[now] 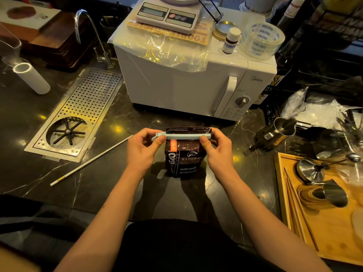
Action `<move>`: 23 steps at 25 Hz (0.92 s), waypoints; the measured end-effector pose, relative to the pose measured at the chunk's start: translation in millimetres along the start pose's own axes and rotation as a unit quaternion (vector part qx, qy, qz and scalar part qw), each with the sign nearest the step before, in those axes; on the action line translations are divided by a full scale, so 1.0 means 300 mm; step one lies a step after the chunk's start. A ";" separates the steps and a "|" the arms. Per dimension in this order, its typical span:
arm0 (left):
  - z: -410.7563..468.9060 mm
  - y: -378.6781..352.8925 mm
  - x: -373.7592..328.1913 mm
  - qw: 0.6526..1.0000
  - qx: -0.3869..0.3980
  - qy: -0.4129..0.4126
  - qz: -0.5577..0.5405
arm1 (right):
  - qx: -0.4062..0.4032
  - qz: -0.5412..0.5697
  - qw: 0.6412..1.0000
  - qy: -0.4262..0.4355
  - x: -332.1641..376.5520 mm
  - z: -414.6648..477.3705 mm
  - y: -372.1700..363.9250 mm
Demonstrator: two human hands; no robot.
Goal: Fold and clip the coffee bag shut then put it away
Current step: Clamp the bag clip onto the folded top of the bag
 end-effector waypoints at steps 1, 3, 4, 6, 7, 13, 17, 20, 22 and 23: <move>0.002 0.003 -0.009 1.000 0.008 -0.014 0.016 | -0.001 -0.005 1.000 0.003 0.001 0.000 0.000; 0.013 0.011 -0.017 0.997 0.042 -0.034 0.046 | 0.003 -0.008 1.000 0.009 0.004 -0.003 0.003; 0.018 0.010 -0.020 0.995 0.065 -0.042 0.061 | 0.009 -0.006 1.000 0.012 0.009 -0.005 0.006; 0.019 -0.011 -0.026 0.987 0.110 -0.063 0.095 | 0.025 -0.003 0.999 0.019 0.017 -0.007 0.013; 0.017 -0.024 -0.028 0.986 0.116 -0.071 0.101 | 0.036 -0.007 0.999 0.017 0.016 -0.004 0.015; 0.042 -0.028 -0.023 0.989 0.097 -0.079 0.074 | 0.084 -0.187 0.966 0.160 0.123 0.031 0.022; 0.040 -0.030 -0.038 0.988 0.098 -0.088 0.077 | 0.221 -0.406 0.835 0.298 0.262 0.023 -0.132; 0.026 -0.001 -0.022 0.996 0.062 -0.045 0.051 | 0.243 -0.449 0.799 0.318 0.301 0.026 -0.199; 0.004 0.010 -0.004 0.999 0.041 -0.006 0.008 | 0.242 -0.448 0.800 0.316 0.302 0.026 -0.201; -0.004 0.012 -0.002 0.999 0.040 -0.002 0.002 | 0.242 -0.447 0.801 0.317 0.302 0.026 -0.197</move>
Point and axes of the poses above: each hand's wrist, its own z-axis towards the middle knuckle, its own y-axis out of the back of the hand, x = y × z, the point moved 7 cm from there along z, towards the middle knuckle, and after that the axes turned 10 degrees about -x, right-handed, at the moved point
